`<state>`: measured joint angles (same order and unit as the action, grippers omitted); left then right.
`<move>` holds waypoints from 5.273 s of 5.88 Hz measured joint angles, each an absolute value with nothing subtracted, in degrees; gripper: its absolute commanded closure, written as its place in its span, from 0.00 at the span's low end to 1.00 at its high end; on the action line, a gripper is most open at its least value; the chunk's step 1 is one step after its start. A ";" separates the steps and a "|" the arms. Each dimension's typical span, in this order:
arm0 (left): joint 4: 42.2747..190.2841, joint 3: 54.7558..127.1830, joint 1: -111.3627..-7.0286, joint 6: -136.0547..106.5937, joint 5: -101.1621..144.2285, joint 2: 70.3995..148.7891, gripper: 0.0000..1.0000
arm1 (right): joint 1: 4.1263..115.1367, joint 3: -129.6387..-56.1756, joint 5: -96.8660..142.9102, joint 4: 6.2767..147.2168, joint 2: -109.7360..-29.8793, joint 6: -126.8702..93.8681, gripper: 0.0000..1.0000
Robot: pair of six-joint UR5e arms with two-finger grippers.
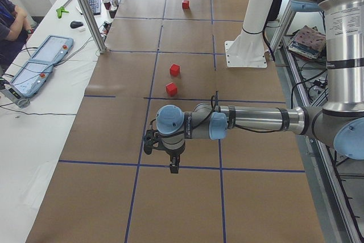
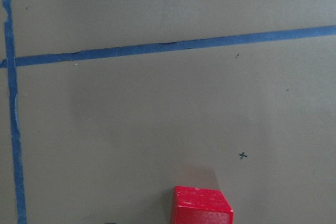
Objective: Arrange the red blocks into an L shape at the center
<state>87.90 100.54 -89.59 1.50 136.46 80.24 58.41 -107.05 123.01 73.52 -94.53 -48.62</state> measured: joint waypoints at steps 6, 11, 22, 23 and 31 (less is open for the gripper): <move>87.95 100.68 -89.56 1.49 136.49 80.16 0.00 | 52.57 -99.21 120.60 62.50 -96.15 -51.92 0.00; 87.74 100.63 -89.56 1.49 136.49 80.07 0.00 | 50.15 -100.20 120.32 62.81 -96.03 -51.20 0.97; 87.69 100.63 -89.56 1.49 136.49 80.07 0.00 | 23.69 -84.75 102.90 86.76 -43.01 -74.46 0.98; 87.62 100.61 -89.56 1.49 136.49 80.07 0.00 | 23.09 -84.24 102.54 86.77 -42.68 -74.71 0.62; 90.60 101.00 -88.19 1.39 136.29 82.00 0.00 | 39.96 -87.61 116.81 93.91 -43.53 -62.77 0.00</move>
<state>90.60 101.00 -88.19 1.39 136.29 82.00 39.96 -87.61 116.81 93.91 -43.53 -62.77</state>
